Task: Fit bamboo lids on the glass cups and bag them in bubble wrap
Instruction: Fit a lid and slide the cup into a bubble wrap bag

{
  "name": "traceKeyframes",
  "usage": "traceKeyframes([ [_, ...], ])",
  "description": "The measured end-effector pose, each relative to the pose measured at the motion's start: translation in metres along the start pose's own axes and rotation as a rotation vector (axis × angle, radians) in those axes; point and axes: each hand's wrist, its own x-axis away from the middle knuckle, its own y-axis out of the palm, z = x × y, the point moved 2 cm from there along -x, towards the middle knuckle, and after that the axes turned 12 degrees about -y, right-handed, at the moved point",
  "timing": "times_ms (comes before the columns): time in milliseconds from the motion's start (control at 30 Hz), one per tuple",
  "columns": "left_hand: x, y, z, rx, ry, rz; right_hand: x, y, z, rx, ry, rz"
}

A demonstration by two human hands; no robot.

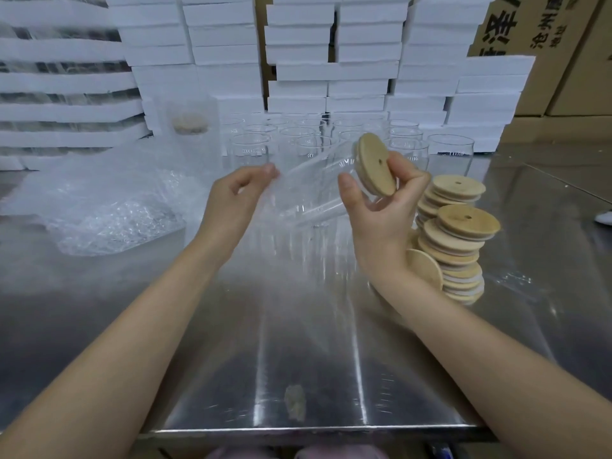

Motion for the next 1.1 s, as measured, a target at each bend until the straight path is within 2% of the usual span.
traceKeyframes([
  [100, 0.006, 0.001, -0.003, -0.553, 0.323, -0.172, -0.006, -0.002, -0.003, -0.091, 0.047, 0.054],
  [167, 0.004, 0.002, -0.006, -0.830, 0.541, -0.181, -0.007, -0.001, -0.002, -0.140, 0.113, 0.092],
  [267, 0.003, 0.002, -0.007, -0.923, 0.827, 0.026, -0.001, 0.004, -0.005, -0.144, 0.162, 0.061],
  [367, 0.006, 0.003, -0.011, -0.899, 0.964, 0.168, 0.002, 0.007, -0.006, -0.191, 0.137, -0.005],
  [500, 0.015, 0.018, -0.009, -0.770, 0.865, 0.273, 0.007, 0.008, -0.005, -0.188, 0.104, -0.073],
  [600, 0.028, 0.035, -0.005, -0.616, 0.743, 0.238, 0.020, 0.015, -0.005, -0.077, 0.022, -0.191],
  [667, 0.035, 0.042, -0.001, -0.506, 0.745, 0.162, 0.025, 0.018, -0.004, -0.028, -0.017, -0.251],
  [767, 0.032, 0.039, 0.007, -0.362, 0.701, -0.086, 0.016, 0.011, -0.003, -0.003, 0.015, -0.177],
  [833, 0.023, 0.026, 0.009, -0.459, 0.625, -0.095, 0.004, 0.003, -0.004, -0.015, 0.034, -0.096],
  [933, 0.013, 0.009, 0.002, -0.741, 0.461, -0.009, -0.008, -0.001, -0.002, -0.096, 0.108, -0.054],
  [1000, 0.013, 0.007, -0.003, -0.828, 0.437, 0.048, -0.006, 0.003, 0.000, -0.165, 0.197, -0.112],
  [1100, 0.017, 0.014, -0.003, -0.898, 0.493, 0.138, 0.005, 0.010, 0.004, -0.133, 0.271, -0.279],
])
